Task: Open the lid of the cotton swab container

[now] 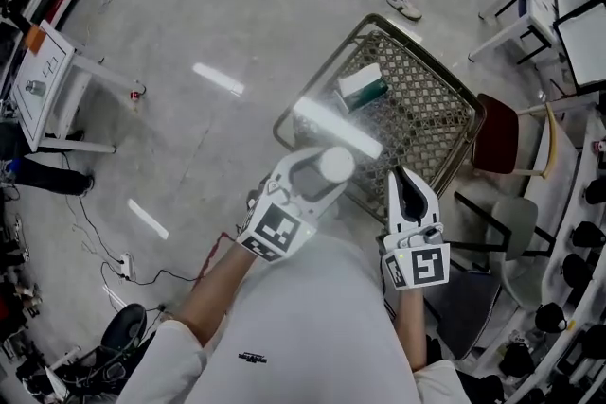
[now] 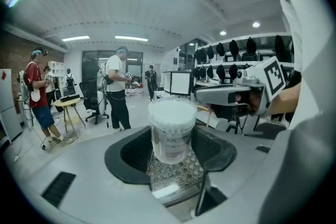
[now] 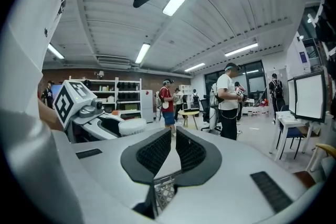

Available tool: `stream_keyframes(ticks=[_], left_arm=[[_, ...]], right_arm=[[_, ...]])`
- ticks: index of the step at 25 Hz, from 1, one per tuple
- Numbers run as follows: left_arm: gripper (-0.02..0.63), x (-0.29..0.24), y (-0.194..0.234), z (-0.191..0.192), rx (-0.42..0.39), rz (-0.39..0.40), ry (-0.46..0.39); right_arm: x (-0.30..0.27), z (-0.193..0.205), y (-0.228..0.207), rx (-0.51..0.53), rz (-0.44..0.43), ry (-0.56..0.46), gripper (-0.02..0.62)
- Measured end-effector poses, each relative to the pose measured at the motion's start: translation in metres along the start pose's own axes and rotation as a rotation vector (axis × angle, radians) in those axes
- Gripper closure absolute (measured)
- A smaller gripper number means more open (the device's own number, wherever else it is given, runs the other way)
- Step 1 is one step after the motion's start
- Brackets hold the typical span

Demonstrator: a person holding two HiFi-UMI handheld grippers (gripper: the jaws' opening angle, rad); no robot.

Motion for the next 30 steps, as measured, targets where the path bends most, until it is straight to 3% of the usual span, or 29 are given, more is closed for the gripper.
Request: stream_keyframes(ticks=[7, 12, 15, 20, 30], left_arm=[[0.373, 0.012, -0.008, 0.000, -0.004, 0.007, 0.005], [0.373, 0.013, -0.010, 0.000, -0.008, 0.005, 0.011], [0.373, 0.014, -0.012, 0.001, -0.006, 0.015, 0.020], [0.373, 0.012, -0.019, -0.002, -0.045, 0.043, 0.035], [0.373, 0.015, -0.034, -0.003, -0.142, 0.116, 0.066]], right_arm=[[0.009, -0.007, 0.008, 0.016, -0.027, -0.016, 0.594], [0.007, -0.011, 0.019, 0.048, -0.179, 0.010, 0.588], [0.005, -0.018, 0.031, 0.126, -0.272, 0.005, 0.459], [-0.001, -0.026, 0.045, 0.155, -0.409, 0.065, 0.366], [-0.016, -0.023, 0.061, 0.237, -0.591, 0.137, 0.337]])
Point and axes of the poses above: the fingertips, and each gripper's own axes: x backward along the fingers, y to its left, z out of its underside, the point moved 7 cm from there along x, backward along the fingers, and after that the axes turned 9 degrees about y, right-handed, at the moved point
